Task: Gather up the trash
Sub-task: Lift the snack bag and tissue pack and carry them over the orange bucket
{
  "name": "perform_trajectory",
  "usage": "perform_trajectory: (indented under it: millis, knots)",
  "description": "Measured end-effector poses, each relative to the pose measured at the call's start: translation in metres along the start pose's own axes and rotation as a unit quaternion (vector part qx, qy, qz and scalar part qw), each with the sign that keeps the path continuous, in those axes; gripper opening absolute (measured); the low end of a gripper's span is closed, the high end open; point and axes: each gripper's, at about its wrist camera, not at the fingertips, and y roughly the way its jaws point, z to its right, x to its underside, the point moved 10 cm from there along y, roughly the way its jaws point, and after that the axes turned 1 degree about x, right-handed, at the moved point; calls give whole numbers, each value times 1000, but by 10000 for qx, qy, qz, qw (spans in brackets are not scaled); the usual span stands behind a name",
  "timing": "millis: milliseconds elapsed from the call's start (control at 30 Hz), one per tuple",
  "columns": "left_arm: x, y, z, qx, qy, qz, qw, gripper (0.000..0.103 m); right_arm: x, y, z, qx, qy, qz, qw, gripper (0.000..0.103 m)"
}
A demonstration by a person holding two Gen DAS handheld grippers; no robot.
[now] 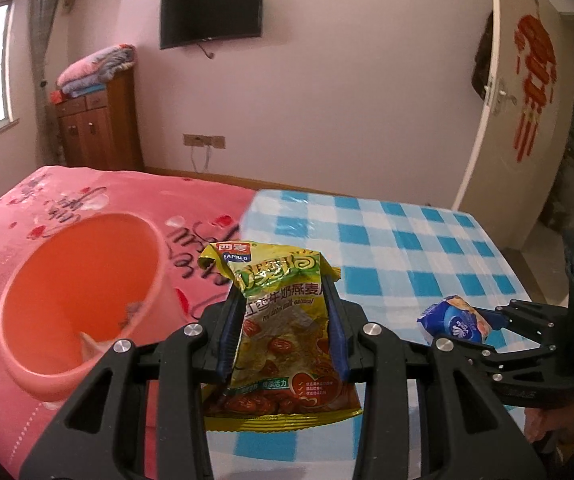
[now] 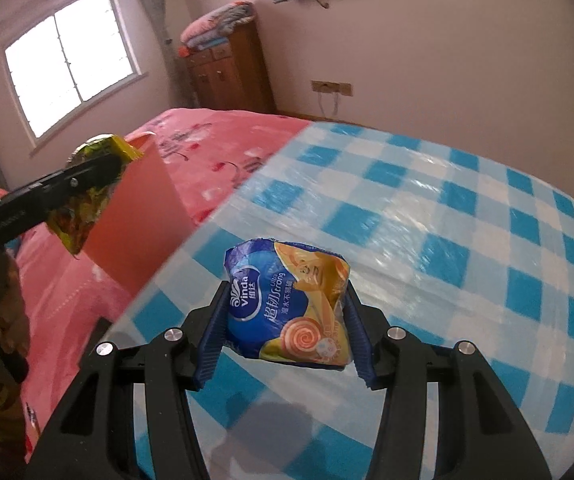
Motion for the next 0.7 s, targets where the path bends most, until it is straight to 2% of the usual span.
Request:
perform_trajectory:
  millis: [300, 700]
  knots:
    - [-15, -20, -57, -456, -280, 255, 9982, 39, -49, 4, -62, -487, -481, 120, 9976, 54]
    - [-12, -25, -153, -1077, -1029, 303, 9884, 39, -112, 16, -166, -1271, -1200, 363, 9839, 54]
